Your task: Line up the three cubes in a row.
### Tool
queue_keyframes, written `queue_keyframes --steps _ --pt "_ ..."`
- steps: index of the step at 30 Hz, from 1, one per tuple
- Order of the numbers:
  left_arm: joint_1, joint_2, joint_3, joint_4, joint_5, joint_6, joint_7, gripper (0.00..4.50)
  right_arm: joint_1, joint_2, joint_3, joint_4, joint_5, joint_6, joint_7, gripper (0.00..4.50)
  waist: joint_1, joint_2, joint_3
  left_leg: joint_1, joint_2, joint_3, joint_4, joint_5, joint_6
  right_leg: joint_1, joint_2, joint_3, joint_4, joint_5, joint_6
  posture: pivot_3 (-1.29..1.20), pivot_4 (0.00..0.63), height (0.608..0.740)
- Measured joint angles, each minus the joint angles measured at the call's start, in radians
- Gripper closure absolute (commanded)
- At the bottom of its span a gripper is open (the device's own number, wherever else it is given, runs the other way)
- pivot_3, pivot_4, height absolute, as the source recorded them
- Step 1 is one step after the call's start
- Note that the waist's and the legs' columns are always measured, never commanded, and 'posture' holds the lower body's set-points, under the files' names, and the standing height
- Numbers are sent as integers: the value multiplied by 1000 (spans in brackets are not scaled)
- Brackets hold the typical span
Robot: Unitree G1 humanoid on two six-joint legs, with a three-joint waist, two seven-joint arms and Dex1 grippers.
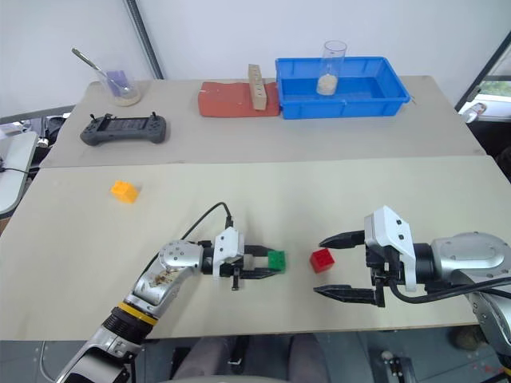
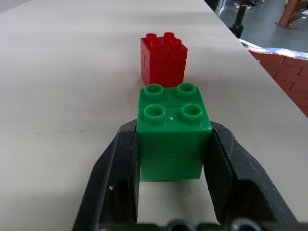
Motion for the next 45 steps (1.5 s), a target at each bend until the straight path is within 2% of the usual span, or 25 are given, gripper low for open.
queue_keyframes --steps 4,11,16,18,22,27,33,39,45 --pt "0 -12 0 26 5 -1 9 37 -14 0 0 0 1 0 -15 0 0 0 0 0 0 0 0 0 0 0 0 0 0 0 0 0 150 740" --pt "-1 16 -2 14 -6 33 -39 37 -46 0 8 5 3 1 -22 0 -3 0 0 0 0 0 0 0 0 0 0 0 0 0 0 0 150 740" --pt "67 166 25 -95 -53 85 -124 37 -63 5 26 29 2 1 -25 0 -12 1 0 1 1 0 -1 0 0 -1 1 1 0 0 0 0 150 740" --pt "100 225 74 -114 -75 86 -131 37 -63 11 30 39 0 0 -30 0 -11 1 0 2 1 0 -1 0 0 0 1 1 0 0 0 0 150 740" --pt "129 284 204 -114 -85 106 -59 37 -84 29 36 50 0 0 -36 0 -4 1 0 2 1 0 -1 0 0 -1 0 0 0 0 0 0 150 740" --pt "166 251 455 -135 -110 147 206 37 -139 59 65 71 0 0 -59 0 -4 0 0 2 1 0 -1 -1 0 -2 0 0 0 0 0 0 150 740" --pt "257 136 614 -178 -106 197 497 37 -214 83 101 94 2 9 -80 0 -4 0 0 2 1 0 -1 -1 0 -1 0 1 0 0 0 0 150 740" --pt "321 39 674 -192 -35 165 733 37 -317 101 140 97 14 51 -97 0 4 0 0 2 1 0 -1 -1 -1 -2 0 0 0 0 0 0 150 740" --pt "260 66 737 -103 -40 152 787 37 -383 108 156 106 34 82 -98 0 14 0 0 2 1 0 -1 -1 -1 -3 0 0 0 0 0 0 150 740"
